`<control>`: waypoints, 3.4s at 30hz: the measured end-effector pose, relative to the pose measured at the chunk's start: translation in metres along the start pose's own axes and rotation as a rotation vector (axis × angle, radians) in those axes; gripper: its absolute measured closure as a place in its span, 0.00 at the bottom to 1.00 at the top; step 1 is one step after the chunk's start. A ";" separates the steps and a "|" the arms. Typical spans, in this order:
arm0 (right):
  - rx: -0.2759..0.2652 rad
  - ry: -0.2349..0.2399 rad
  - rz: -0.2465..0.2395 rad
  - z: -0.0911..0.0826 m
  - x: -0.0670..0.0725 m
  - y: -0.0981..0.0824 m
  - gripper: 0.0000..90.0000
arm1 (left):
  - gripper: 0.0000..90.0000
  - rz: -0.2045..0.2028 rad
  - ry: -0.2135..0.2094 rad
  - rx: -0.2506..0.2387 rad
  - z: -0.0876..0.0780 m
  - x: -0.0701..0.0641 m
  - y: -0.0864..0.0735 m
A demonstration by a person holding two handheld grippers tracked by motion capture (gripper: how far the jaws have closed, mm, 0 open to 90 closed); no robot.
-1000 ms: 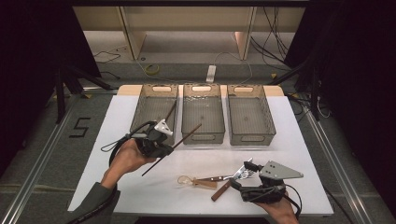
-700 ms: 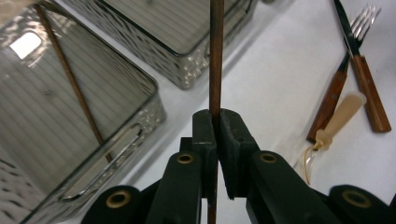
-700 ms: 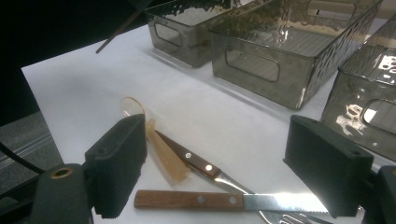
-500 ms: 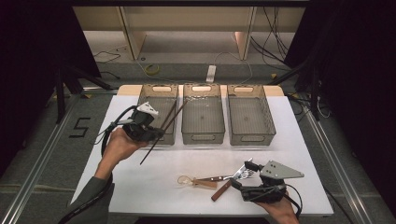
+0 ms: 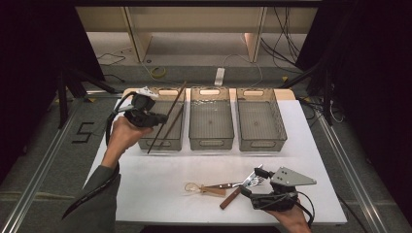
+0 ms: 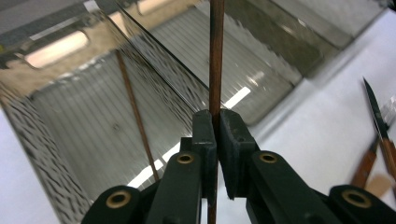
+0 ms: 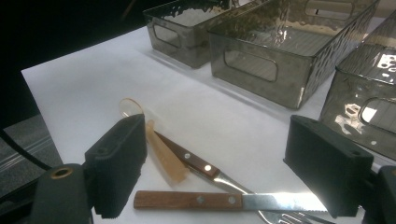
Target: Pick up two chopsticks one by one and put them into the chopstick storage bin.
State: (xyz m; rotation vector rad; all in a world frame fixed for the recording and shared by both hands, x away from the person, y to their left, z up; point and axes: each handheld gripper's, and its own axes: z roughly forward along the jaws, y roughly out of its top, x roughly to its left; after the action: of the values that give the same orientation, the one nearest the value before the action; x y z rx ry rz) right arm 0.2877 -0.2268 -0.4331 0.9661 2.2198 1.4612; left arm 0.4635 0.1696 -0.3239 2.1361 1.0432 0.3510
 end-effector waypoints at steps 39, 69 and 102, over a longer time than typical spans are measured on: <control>0.001 0.015 -0.005 0.001 0.001 0.000 0.24 | 0.94 -0.129 0.111 -0.025 0.052 0.064 0.012; 0.001 0.014 -0.003 0.000 0.001 0.000 0.24 | 0.93 -0.177 0.145 0.012 0.068 0.071 -0.014; 0.045 0.065 -0.021 0.007 0.004 0.007 0.25 | 0.25 -0.113 -0.017 -0.065 0.006 -0.006 -0.046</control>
State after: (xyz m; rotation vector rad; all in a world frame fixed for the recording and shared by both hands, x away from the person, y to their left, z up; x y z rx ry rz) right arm 0.2917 -0.2174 -0.4296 0.9189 2.3108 1.4592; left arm 0.4362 0.1810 -0.3600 2.0100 1.1219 0.3076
